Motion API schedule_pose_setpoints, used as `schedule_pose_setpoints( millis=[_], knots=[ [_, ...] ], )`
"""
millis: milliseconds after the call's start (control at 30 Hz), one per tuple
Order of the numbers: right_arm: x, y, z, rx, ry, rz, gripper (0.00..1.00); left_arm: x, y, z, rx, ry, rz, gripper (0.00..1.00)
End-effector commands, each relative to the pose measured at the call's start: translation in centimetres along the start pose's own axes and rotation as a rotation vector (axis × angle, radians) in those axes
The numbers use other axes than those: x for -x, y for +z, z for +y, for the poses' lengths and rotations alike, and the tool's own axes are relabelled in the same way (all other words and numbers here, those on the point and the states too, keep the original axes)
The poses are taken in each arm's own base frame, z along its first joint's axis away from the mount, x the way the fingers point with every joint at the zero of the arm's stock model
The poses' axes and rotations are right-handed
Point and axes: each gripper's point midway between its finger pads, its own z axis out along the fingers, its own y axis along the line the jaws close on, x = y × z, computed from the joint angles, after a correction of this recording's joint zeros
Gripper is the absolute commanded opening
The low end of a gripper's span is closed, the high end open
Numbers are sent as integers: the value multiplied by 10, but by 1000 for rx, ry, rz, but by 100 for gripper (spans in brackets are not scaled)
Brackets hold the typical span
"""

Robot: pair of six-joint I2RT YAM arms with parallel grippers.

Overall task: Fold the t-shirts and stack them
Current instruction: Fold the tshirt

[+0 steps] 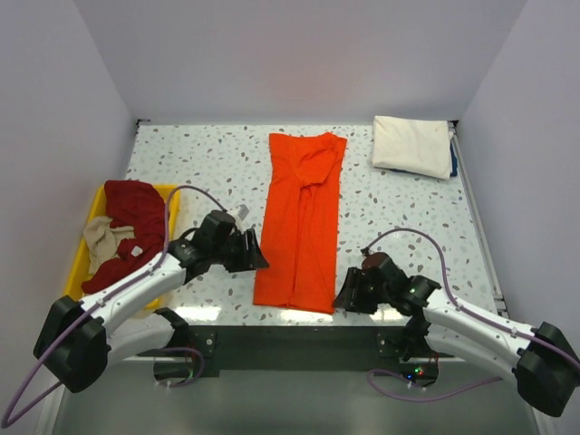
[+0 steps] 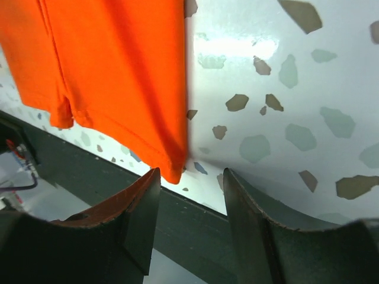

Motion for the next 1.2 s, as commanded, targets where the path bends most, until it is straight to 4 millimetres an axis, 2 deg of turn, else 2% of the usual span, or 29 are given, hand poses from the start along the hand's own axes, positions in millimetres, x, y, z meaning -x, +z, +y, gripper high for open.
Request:
schedule_pose_setpoints(
  millis=[0, 67, 100, 300, 433, 800, 967, 1100, 1133, 1167],
  knots=[
    [-8, 5, -1, 21, 95, 25, 50, -35, -3, 39, 122, -22, 92, 52],
    [-15, 9, -5, 16, 117, 51, 49, -48, 1, 49, 132, -40, 116, 52],
    [-16, 10, -5, 20, 128, 55, 48, -52, 2, 44, 98, -42, 137, 51],
    [-24, 15, -11, 0, 176, 93, 42, -66, 6, 47, 66, -87, 156, 49],
    [-26, 18, -14, -14, 185, 100, 40, -84, 10, 56, 63, -126, 195, 46],
    [-25, 22, -16, -21, 193, 92, 37, -95, 14, 63, 78, -136, 204, 42],
    [-23, 25, -16, -20, 192, 87, 36, -101, 17, 59, 76, -129, 211, 38],
    [-22, 25, -16, -23, 172, 83, 31, -100, 17, 57, 82, -120, 198, 30],
    [-21, 25, -15, -20, 170, 79, 29, -101, 17, 54, 75, -118, 194, 20],
    [-20, 24, -14, -18, 163, 75, 25, -101, 17, 53, 74, -115, 191, 16]
  ],
)
